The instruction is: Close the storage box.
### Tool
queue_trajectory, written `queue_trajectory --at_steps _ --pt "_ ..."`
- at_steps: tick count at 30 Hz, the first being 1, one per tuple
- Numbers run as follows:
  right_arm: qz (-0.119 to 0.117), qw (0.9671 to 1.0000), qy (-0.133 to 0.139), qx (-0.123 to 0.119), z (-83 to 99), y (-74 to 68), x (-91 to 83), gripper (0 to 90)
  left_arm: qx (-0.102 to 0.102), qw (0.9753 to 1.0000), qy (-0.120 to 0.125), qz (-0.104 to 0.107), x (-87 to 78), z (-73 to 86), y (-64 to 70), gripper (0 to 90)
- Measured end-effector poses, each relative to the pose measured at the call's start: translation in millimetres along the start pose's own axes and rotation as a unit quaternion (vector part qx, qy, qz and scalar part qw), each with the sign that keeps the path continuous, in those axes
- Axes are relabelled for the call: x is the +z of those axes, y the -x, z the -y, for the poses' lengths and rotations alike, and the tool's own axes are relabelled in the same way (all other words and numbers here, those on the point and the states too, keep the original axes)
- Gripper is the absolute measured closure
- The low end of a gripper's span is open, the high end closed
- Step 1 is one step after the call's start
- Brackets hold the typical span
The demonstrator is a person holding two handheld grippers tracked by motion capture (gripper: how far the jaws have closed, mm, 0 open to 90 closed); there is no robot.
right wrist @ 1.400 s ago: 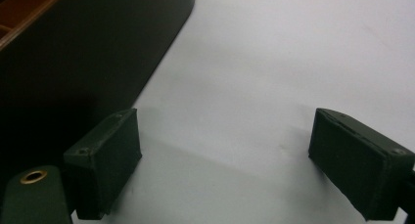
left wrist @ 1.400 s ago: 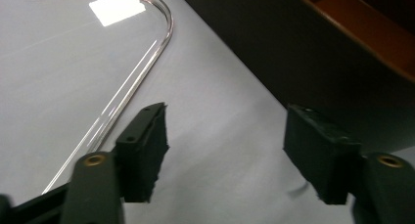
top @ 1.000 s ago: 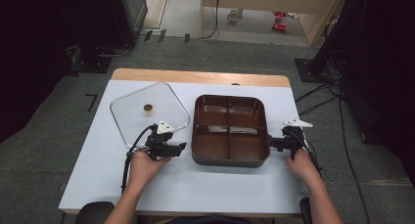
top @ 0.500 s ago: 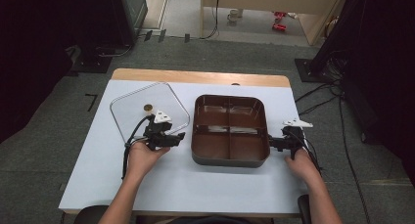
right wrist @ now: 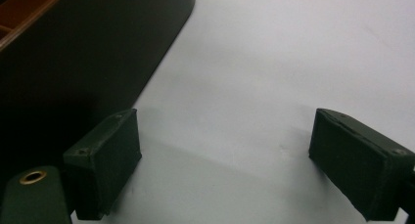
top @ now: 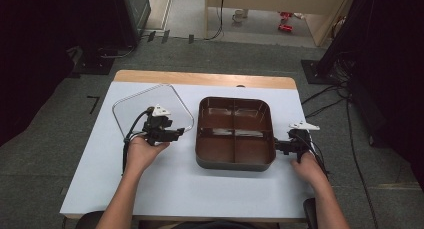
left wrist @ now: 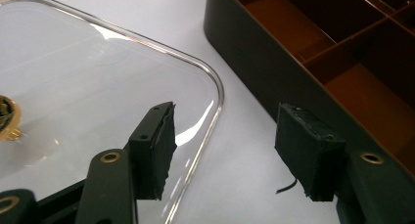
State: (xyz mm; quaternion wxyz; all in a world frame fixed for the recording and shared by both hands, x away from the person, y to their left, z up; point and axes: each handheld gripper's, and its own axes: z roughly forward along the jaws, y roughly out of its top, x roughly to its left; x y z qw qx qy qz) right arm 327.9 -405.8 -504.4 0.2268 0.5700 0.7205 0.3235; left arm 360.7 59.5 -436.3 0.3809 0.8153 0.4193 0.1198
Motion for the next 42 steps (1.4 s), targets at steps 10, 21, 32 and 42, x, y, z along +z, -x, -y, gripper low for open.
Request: queue_trajectory --at_steps 10,21,32,42 --pt "0.0 1.0 0.0 0.0 -0.2 0.1 0.2 11.3 -0.011 0.9999 -0.001 -0.005 -3.6 -10.5 -17.2 41.3" --pt "0.0 1.0 -0.001 0.001 -0.2 0.1 0.2 11.3 -0.027 0.9994 0.012 -0.018 -4.1 -22.0 -47.3 40.4" --pt "0.0 1.0 0.0 0.0 -0.2 0.1 0.2 11.3 -0.054 0.9959 0.02 -0.07 0.0 -15.5 -82.2 40.9" --pt "0.0 1.0 0.0 0.0 -0.1 -0.1 0.2 11.3 -0.084 0.9914 0.019 -0.098 18.0 -1.0 -103.5 42.2"
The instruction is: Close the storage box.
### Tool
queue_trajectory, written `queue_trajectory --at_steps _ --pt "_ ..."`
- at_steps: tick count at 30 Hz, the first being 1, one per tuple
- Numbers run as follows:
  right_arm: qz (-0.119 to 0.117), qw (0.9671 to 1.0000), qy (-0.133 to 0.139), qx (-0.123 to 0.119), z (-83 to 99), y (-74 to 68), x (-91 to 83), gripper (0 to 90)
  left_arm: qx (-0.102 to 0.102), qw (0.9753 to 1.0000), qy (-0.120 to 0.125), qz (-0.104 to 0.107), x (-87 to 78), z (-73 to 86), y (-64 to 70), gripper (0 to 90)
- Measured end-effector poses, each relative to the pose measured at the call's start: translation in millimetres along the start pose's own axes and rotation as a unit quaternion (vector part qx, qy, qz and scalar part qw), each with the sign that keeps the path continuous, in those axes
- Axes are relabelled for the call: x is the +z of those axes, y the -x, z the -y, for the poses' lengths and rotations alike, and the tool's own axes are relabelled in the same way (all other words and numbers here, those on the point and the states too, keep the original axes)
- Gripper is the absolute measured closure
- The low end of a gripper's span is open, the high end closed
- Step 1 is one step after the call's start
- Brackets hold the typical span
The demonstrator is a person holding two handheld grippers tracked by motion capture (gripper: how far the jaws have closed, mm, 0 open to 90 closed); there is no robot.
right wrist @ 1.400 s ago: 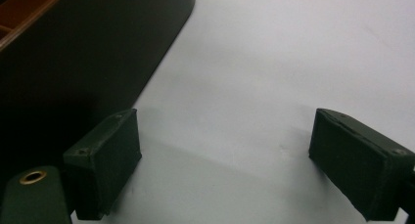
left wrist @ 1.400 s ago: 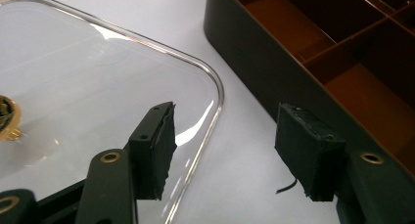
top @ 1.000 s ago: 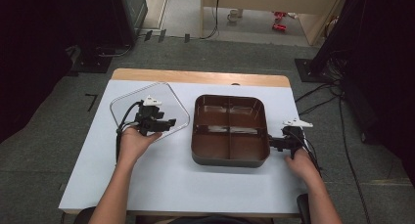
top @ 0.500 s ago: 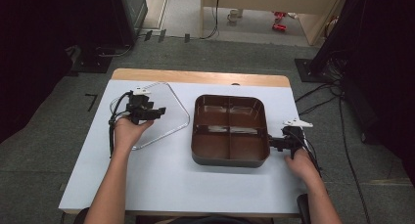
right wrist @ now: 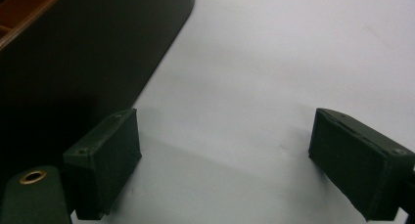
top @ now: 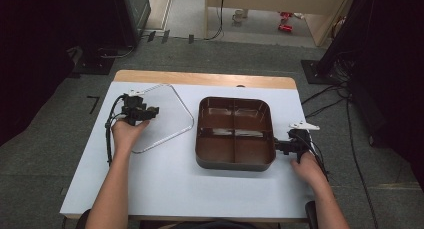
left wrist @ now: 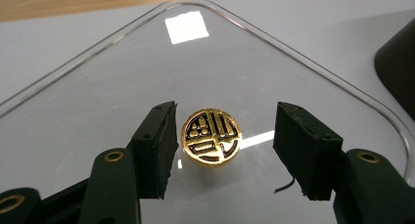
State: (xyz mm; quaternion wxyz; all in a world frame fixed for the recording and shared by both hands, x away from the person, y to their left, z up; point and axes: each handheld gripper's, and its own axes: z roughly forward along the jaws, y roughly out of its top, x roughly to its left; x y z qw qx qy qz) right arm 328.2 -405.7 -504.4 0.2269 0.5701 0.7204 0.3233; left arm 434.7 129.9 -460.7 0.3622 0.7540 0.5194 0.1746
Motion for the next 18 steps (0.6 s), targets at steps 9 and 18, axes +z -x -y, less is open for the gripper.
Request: queue_trajectory --at_steps 9,18 --pt "0.0 1.0 0.0 0.0 0.0 -0.1 -0.1 11.3 -0.002 0.9996 -0.013 -0.025 12.7 8.8 -4.8 45.4" --pt "0.0 1.0 0.0 0.0 0.0 -0.1 -0.1 11.4 0.006 0.9997 -0.013 -0.019 15.7 9.8 -2.7 58.2"
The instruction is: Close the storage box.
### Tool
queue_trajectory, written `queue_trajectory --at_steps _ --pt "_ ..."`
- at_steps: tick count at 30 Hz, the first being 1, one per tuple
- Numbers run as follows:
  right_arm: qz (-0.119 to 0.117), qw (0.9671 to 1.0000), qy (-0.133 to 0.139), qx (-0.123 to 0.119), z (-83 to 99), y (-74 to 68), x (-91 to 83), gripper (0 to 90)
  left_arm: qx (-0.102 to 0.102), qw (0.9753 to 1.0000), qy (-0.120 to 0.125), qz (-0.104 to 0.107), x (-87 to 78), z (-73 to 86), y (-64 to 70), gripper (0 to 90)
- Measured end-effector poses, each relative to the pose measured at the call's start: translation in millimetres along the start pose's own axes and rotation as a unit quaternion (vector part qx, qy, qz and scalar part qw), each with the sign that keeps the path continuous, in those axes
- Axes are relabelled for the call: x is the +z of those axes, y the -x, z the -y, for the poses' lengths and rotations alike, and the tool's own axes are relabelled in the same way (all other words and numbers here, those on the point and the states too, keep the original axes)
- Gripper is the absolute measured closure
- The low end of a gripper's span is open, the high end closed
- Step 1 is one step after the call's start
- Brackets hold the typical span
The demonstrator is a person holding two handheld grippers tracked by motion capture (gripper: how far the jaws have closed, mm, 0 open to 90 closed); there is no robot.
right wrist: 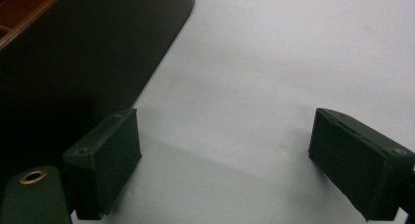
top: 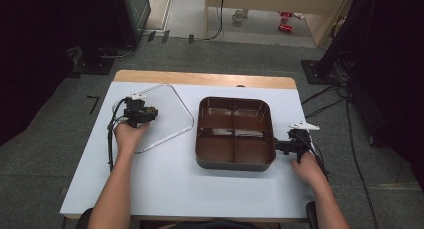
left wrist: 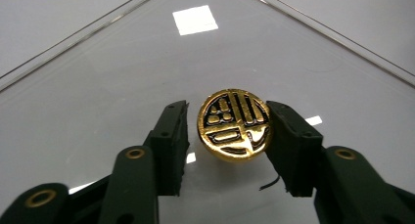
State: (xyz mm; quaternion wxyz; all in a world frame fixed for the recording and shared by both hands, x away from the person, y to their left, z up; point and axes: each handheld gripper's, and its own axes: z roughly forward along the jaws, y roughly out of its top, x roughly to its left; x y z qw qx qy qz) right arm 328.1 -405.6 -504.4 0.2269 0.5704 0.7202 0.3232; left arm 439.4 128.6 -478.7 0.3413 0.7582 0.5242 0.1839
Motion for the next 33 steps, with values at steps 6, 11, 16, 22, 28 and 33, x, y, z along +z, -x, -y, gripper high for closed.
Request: queue_trajectory --at_steps 6,11,16,22,28,33 --pt "0.0 1.0 0.0 0.0 0.0 0.0 0.0 11.4 -0.002 1.0 0.003 0.006 0.0 0.2 -1.0 58.7" --pt "0.0 1.0 0.0 0.0 0.1 0.0 0.0 11.3 -0.007 0.9999 0.001 0.015 -1.5 -1.1 -3.2 59.3" --pt "0.0 1.0 0.0 0.0 0.1 0.0 0.0 11.4 -0.011 0.9996 -0.001 0.024 -4.5 -2.7 -4.8 59.4" --pt "0.0 1.0 0.0 0.0 0.1 0.0 0.0 11.4 -0.018 0.9992 0.015 0.033 -17.4 -8.4 -3.4 59.4" --pt "0.0 1.0 0.0 0.0 0.1 0.0 0.0 11.4 -0.008 0.9988 0.028 0.04 -36.7 -16.7 3.8 59.4" --pt "0.0 1.0 0.0 0.0 0.1 0.0 0.0 11.4 0.001 0.9985 0.03 0.045 -47.9 -23.2 10.8 59.5"
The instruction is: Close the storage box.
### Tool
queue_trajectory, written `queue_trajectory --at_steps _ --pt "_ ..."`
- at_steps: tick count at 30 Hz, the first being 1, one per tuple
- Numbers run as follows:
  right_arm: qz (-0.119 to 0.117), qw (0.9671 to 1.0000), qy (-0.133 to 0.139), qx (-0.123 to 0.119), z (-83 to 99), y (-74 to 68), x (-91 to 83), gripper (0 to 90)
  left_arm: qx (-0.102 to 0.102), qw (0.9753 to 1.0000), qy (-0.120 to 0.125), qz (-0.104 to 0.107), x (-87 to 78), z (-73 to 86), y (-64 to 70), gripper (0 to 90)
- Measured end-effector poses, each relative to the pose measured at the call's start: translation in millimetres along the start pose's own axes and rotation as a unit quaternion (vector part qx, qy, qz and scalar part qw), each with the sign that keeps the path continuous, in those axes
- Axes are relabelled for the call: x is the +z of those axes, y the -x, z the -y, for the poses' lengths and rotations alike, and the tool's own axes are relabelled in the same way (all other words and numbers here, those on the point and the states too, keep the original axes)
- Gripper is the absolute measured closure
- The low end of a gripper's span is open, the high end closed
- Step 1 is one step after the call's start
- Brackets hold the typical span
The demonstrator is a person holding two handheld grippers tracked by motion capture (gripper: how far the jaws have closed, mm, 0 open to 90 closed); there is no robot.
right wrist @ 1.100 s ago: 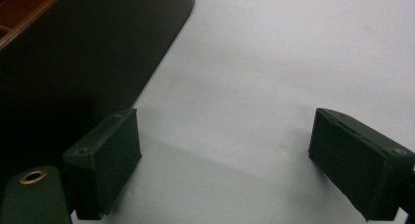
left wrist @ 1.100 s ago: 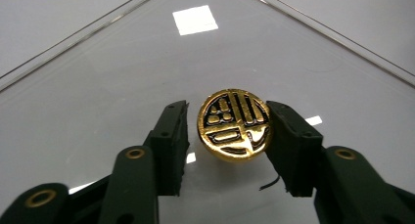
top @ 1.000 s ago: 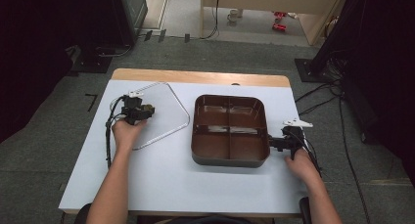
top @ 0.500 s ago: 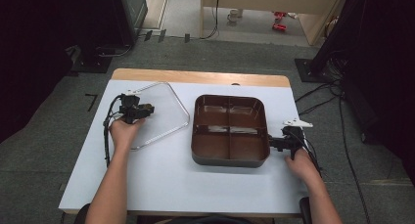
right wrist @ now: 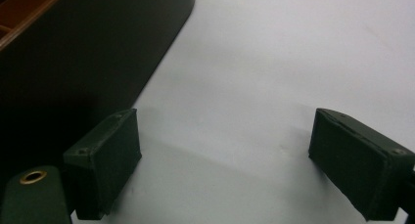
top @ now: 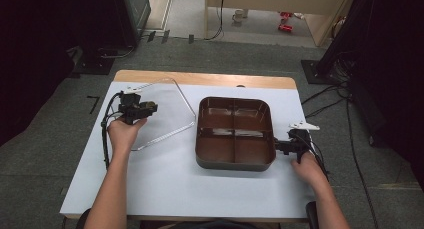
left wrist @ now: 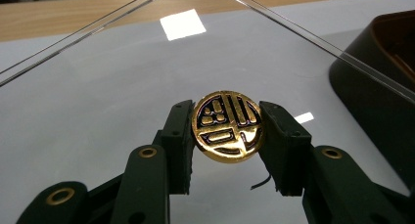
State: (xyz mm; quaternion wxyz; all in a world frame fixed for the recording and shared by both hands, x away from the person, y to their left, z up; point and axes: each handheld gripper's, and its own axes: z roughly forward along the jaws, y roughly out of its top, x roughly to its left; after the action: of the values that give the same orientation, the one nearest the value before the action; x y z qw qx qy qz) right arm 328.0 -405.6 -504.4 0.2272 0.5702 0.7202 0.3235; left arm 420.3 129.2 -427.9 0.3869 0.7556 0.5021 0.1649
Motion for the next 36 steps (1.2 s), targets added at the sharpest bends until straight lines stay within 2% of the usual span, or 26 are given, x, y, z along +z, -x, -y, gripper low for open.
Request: queue_trajectory --at_steps 2,6,7,10,13,15,16,21,22,23,27,29,32,34,36 --pt "0.0 1.0 0.0 0.0 0.0 0.0 0.0 11.4 0.01 0.9999 0.005 0.004 -6.5 -4.1 5.4 59.5" --pt "0.0 1.0 0.0 0.0 0.0 0.0 0.0 11.4 0.006 0.9996 0.013 0.025 -18.7 -13.5 15.1 59.5" --pt "0.0 1.0 0.0 0.0 0.0 0.0 0.0 11.4 0.006 0.9996 0.013 0.025 -18.7 -13.5 15.1 59.5" --pt "0.0 1.0 0.0 0.0 0.0 0.0 0.0 11.4 0.023 0.9988 0.02 0.04 -22.0 -19.8 31.0 59.4" --pt "0.0 1.0 -0.001 0.0 -0.1 0.0 -0.1 11.4 0.031 0.9983 0.021 0.045 -21.1 -21.4 38.9 59.4" --pt "0.0 1.0 0.0 0.0 0.0 0.0 0.0 11.4 0.043 0.9972 0.019 0.059 -18.3 -23.1 51.5 59.5" --pt "0.0 1.0 0.0 0.0 0.0 0.0 0.0 11.4 0.043 0.9972 0.019 0.059 -18.3 -23.1 51.5 59.5" --pt "0.0 1.0 0.0 0.0 0.0 0.0 0.0 11.4 0.06 0.9945 0.014 0.084 -11.8 -23.9 73.0 59.5" --pt "0.0 1.0 -0.001 0.0 0.0 0.0 -0.1 11.4 0.072 0.9934 0.01 0.088 -7.2 -22.8 83.1 59.5" --pt "0.0 1.0 -0.001 0.0 0.0 0.0 -0.1 11.4 0.072 0.9934 0.01 0.088 -7.2 -22.8 83.1 59.5" --pt "0.0 1.0 -0.001 0.0 0.0 0.0 -0.1 11.4 0.097 0.9917 -0.006 0.084 1.3 -21.5 100.3 59.5" --pt "0.0 1.0 -0.001 0.0 0.0 0.0 -0.2 11.4 0.097 0.9914 -0.008 0.087 3.0 -21.1 103.6 59.5" --pt "0.0 1.0 -0.001 0.0 0.0 0.1 -0.1 11.4 0.095 0.9895 -0.009 0.109 7.6 -20.9 112.9 59.5" --pt "0.0 1.0 -0.001 -0.001 0.0 0.2 -0.1 11.4 0.104 0.9874 -0.013 0.119 11.9 -22.1 123.9 59.5" --pt "0.0 1.0 -0.001 -0.001 0.0 0.2 -0.1 11.4 0.11 0.9865 -0.016 0.12 13.9 -22.7 129.0 59.5"
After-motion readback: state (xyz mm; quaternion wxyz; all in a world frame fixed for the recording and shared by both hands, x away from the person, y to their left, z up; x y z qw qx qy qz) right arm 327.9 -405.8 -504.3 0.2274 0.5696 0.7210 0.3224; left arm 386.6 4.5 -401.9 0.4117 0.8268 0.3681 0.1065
